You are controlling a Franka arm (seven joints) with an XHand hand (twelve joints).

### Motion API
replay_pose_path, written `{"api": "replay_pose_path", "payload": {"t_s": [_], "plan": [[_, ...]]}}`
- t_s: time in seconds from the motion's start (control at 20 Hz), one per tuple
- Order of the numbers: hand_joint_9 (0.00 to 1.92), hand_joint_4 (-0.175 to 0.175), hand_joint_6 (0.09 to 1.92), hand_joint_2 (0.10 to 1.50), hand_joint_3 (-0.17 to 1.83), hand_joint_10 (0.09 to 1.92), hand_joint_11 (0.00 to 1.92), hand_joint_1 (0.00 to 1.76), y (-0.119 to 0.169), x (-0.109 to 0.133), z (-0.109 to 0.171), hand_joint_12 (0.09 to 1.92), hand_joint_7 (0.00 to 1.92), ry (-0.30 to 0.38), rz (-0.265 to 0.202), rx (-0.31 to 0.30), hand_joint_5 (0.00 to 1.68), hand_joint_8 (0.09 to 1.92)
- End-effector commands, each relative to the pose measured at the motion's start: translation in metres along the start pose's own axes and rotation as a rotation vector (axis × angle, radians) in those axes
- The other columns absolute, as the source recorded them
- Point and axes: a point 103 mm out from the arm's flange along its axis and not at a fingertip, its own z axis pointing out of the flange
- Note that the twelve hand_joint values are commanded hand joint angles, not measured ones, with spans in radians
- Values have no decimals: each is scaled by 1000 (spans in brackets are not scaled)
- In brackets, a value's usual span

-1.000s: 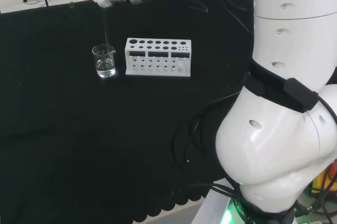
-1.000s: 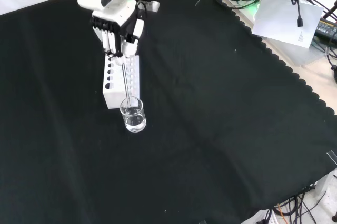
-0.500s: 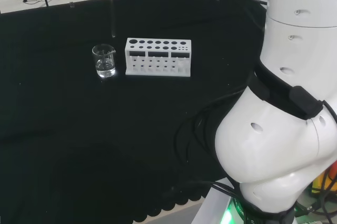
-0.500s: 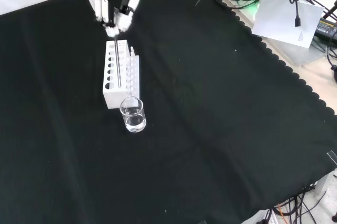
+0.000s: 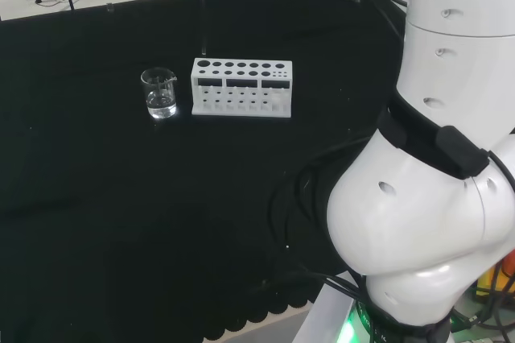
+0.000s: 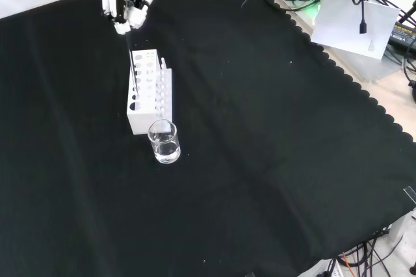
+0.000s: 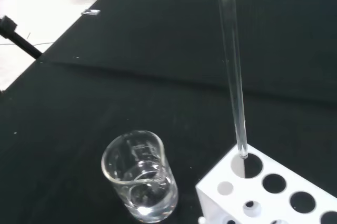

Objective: Put the glass rod back on the white test tube rack.

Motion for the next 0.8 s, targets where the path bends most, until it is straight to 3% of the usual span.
{"api": "replay_pose_path", "payload": {"t_s": [0.05,0.8], "plan": [[1546,-175,247,1073,-38,1043,1577,1304,-1,-19,6,950,1089,20,15,1,1240,1159],[1547,-175,245,1072,-39,1043,1577,1304,16,0,16,950,1092,22,-9,17,1241,1155]]}}
